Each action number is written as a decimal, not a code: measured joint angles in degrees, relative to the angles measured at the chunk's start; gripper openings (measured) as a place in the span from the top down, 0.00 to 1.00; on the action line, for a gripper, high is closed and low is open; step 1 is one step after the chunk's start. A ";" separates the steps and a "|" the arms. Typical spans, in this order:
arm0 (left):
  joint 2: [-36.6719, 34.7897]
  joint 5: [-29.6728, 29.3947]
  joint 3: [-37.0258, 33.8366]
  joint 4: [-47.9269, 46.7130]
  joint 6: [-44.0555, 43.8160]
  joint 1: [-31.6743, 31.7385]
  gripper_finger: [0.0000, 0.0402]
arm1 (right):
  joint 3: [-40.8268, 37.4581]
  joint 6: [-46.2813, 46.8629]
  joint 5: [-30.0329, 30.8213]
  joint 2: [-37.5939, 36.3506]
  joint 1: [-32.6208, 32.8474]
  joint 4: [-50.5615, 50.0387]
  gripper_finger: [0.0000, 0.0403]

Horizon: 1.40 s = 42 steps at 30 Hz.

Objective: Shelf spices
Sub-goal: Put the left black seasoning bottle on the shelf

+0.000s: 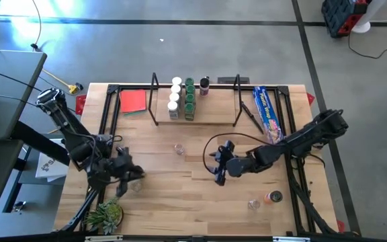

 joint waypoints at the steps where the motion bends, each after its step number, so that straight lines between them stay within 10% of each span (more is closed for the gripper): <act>1: 0.00 1.58 -0.02 -1.39 -2.48 -0.38 0.78 | 0.00 -0.54 0.08 -0.01 -0.28 0.18 0.36; 16: -0.02 18.78 -2.75 -18.43 -28.62 -2.85 0.64 | 0.02 -2.21 0.04 -0.07 -0.87 2.65 0.36; 42: 0.04 -3.73 -24.81 24.12 2.49 5.56 0.67 | 0.06 -5.60 -3.45 0.66 -0.76 10.47 0.36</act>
